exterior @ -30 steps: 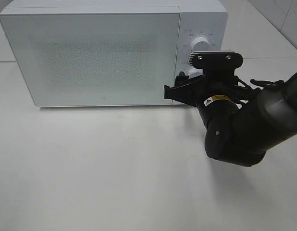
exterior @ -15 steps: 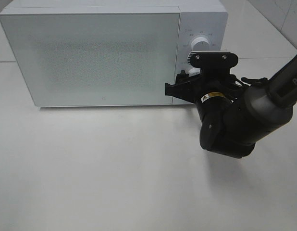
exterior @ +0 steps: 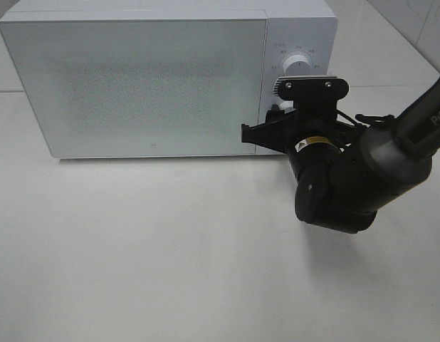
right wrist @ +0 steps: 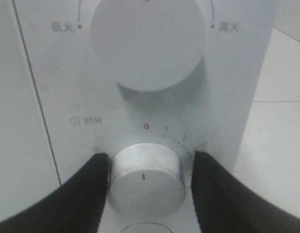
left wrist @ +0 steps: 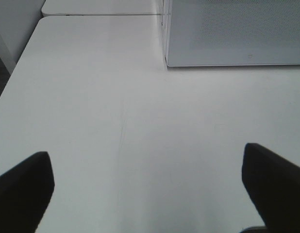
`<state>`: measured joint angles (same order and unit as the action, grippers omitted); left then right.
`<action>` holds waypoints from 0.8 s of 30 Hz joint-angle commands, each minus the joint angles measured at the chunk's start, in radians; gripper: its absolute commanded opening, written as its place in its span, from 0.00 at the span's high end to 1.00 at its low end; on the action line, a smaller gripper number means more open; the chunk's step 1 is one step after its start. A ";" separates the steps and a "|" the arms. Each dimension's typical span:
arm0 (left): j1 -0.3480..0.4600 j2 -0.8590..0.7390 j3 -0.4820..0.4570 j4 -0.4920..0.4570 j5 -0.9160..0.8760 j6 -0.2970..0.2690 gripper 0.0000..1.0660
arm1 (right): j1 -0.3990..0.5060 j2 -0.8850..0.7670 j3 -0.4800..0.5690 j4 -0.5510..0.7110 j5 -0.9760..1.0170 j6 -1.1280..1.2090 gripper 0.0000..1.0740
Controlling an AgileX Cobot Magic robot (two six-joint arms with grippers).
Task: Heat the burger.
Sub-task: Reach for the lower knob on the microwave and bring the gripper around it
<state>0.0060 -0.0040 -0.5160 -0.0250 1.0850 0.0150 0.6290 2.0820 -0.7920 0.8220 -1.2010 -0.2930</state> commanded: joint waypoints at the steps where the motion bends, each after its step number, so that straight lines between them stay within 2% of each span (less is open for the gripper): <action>1: 0.002 -0.017 0.000 -0.011 -0.012 -0.001 0.08 | -0.012 -0.002 -0.017 0.008 -0.007 0.010 0.64; 2: 0.002 -0.017 0.000 -0.011 -0.012 -0.001 0.08 | -0.012 -0.002 -0.017 0.008 -0.005 0.023 0.76; 4: 0.002 -0.017 0.000 -0.011 -0.012 -0.001 0.08 | -0.012 -0.002 -0.017 0.008 -0.005 0.025 0.79; 6: 0.002 -0.017 0.000 -0.011 -0.012 -0.001 0.08 | -0.012 -0.002 -0.017 0.008 -0.002 0.055 0.92; 9: 0.002 -0.017 0.000 -0.011 -0.012 -0.001 0.08 | -0.012 -0.002 -0.017 0.008 0.000 0.056 0.95; 24: 0.002 -0.017 0.000 -0.011 -0.012 -0.001 0.08 | -0.012 -0.002 -0.017 0.011 0.000 0.061 0.96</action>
<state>0.0060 -0.0040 -0.5160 -0.0250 1.0850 0.0150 0.6290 2.0820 -0.7940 0.8170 -1.1950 -0.2460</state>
